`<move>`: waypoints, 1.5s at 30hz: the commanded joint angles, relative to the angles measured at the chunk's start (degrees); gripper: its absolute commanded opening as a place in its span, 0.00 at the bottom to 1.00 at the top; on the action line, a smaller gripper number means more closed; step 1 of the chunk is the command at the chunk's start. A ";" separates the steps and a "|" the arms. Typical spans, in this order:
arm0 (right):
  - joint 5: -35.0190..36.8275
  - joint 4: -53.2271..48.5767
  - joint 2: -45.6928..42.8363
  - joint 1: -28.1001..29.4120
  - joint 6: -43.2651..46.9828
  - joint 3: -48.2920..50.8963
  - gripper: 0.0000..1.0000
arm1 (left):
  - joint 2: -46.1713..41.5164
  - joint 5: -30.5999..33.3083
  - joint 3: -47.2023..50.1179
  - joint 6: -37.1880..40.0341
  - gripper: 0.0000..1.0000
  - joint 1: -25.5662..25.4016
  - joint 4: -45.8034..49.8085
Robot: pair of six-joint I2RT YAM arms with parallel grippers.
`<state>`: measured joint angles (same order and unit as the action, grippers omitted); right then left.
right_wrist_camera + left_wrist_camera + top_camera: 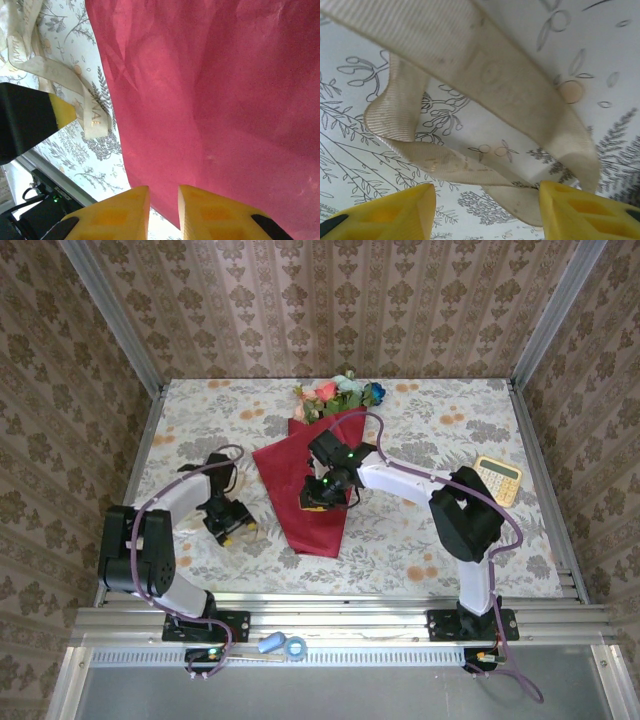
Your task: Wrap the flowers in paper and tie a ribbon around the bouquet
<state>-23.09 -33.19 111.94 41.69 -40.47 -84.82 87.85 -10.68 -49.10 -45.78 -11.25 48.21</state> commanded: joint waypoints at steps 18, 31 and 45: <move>5.67 -1.97 -8.35 -3.38 1.62 1.63 0.21 | -12.71 -6.42 -11.02 -17.12 0.00 -7.63 -2.26; 13.60 -4.01 -28.83 -18.16 -1.18 16.60 0.15 | 5.21 -14.36 -31.02 -34.02 0.00 -29.85 -31.14; 17.68 -6.11 -39.64 -18.97 -9.26 29.17 0.30 | 13.17 -20.99 -39.64 -24.78 0.80 -33.88 -31.57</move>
<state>-4.25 -39.79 71.53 21.32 -46.48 -57.39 109.47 -32.71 -89.62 -75.31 -47.24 11.97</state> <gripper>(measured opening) 0.284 0.800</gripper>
